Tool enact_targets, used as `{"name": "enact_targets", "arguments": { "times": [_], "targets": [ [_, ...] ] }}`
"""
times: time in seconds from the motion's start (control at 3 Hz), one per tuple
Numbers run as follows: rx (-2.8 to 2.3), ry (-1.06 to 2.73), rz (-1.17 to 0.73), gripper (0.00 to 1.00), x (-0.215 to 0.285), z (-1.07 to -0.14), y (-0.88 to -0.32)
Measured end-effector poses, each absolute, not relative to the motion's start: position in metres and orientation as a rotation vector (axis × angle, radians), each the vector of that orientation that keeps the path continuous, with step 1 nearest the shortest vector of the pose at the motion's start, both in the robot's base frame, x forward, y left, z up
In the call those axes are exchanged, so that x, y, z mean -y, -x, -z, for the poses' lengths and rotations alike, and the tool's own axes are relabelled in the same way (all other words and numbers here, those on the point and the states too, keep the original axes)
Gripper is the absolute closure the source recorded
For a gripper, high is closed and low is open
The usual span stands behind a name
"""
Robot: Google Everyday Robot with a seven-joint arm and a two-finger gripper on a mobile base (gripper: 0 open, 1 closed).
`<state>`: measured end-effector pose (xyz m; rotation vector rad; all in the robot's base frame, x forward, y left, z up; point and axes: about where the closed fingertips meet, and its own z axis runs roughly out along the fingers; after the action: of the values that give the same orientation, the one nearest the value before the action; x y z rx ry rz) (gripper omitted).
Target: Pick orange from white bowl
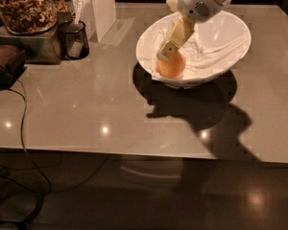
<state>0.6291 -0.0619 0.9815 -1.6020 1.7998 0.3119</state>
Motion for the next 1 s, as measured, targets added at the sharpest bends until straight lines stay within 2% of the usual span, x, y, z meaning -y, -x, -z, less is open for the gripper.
{"name": "enact_targets", "arguments": {
  "times": [0.67, 1.0],
  "targets": [
    [-1.812, 1.571, -0.335, 0.0, 0.062, -0.969, -0.635],
    [-1.875, 1.527, -0.343, 0.0, 0.081, -0.944, -0.644]
  ]
}}
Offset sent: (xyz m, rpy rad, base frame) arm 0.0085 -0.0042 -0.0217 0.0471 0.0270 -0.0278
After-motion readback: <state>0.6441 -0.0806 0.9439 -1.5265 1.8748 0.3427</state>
